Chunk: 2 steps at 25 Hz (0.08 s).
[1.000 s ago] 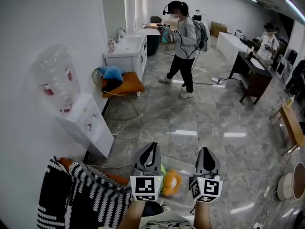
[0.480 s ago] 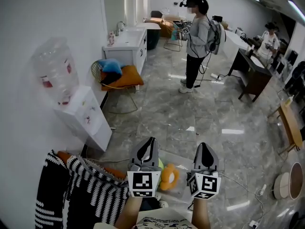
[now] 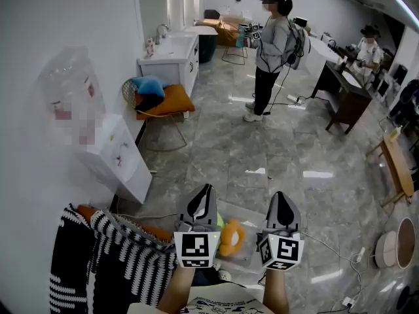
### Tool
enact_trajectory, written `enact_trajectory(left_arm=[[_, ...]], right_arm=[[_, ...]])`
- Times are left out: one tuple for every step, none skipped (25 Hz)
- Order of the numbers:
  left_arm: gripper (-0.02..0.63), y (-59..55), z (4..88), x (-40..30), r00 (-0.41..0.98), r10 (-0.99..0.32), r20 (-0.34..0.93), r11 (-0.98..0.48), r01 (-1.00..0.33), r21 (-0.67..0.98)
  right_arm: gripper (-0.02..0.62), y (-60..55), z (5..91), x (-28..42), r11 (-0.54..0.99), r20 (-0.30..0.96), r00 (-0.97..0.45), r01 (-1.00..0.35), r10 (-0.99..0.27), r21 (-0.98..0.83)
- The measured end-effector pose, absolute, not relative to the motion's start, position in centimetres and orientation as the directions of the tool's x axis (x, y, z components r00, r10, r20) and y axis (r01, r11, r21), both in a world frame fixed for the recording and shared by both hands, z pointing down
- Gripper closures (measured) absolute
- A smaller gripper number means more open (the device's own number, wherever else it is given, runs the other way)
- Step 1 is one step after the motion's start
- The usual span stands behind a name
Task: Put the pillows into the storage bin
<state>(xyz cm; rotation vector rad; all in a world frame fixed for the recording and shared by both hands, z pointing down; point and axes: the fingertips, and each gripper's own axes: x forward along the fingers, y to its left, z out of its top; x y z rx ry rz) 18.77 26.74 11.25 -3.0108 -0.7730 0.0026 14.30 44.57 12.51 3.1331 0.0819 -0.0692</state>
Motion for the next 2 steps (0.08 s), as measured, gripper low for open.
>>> enact_trajectory(left_arm=[[0.58,26.85,11.23,18.79,0.876,0.482,0.006,-0.875,0.482,-0.032],[0.58,26.95,11.21,18.8,0.875,0.483,0.006,-0.875,0.483,-0.032]], right_arm=[[0.581,44.65,12.48,14.34,-0.999,-0.045,0.998,0.053,0.053,0.006],[0.581,44.73,12.45,14.38,-0.999,-0.045,0.998,0.054,0.053,0.007]])
